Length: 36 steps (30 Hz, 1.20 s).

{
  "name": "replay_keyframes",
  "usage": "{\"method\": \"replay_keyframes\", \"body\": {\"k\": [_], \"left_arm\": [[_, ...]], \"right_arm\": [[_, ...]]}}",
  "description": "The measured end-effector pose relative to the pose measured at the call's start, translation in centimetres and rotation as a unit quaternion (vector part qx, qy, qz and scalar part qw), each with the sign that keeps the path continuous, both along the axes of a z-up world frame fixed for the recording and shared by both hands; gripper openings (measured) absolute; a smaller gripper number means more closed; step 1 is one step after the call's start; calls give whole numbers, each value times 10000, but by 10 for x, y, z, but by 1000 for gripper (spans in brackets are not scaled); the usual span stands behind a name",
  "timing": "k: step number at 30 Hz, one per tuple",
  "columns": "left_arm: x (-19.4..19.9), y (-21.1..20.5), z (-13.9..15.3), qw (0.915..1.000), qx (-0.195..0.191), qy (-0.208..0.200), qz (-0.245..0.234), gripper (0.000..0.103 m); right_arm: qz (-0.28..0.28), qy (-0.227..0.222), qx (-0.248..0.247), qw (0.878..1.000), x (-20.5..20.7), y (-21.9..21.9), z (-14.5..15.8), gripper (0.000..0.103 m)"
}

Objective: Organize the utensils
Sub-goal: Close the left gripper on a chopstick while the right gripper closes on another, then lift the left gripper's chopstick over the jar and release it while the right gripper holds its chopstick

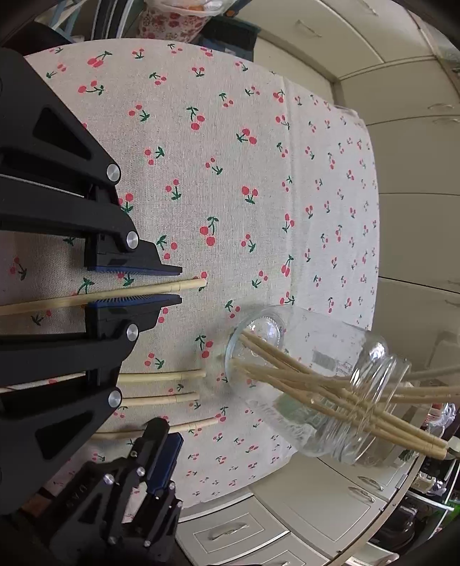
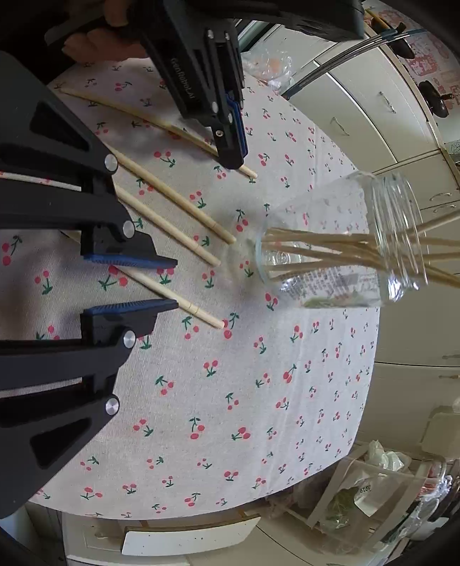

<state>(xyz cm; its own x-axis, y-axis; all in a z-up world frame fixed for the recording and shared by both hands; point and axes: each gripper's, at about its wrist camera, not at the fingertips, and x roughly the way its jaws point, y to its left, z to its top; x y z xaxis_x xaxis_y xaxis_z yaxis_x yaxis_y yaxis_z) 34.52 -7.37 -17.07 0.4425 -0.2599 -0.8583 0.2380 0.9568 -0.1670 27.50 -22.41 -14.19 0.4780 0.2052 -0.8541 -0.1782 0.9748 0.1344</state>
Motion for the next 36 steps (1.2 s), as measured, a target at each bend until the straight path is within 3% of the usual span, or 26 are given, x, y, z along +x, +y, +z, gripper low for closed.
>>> {"method": "replay_keyframes", "body": {"k": [4, 10, 14, 25, 29, 36], "left_arm": [[7, -5, 0, 9996, 223, 33, -186, 8], [8, -13, 1, 9984, 469, 99, -307, 7], [2, -16, 3, 9984, 414, 78, -366, 5], [-19, 9, 54, 9952, -493, -851, -8, 5], [-23, 17, 81, 9870, -911, -1320, 99, 5], [-33, 16, 130, 9653, -1467, -2148, 221, 5]], "right_arm": [[68, 28, 66, 10000, -3, -3, 0, 12], [220, 106, -158, 9996, -5, 1, 1, 13], [135, -28, -69, 9999, -8, -1, 0, 12], [-231, -246, 247, 9991, -14, -9, -2, 11], [-261, -284, 267, 9989, -15, -9, -2, 11], [-341, -368, 368, 9981, -17, -11, -3, 11]]}}
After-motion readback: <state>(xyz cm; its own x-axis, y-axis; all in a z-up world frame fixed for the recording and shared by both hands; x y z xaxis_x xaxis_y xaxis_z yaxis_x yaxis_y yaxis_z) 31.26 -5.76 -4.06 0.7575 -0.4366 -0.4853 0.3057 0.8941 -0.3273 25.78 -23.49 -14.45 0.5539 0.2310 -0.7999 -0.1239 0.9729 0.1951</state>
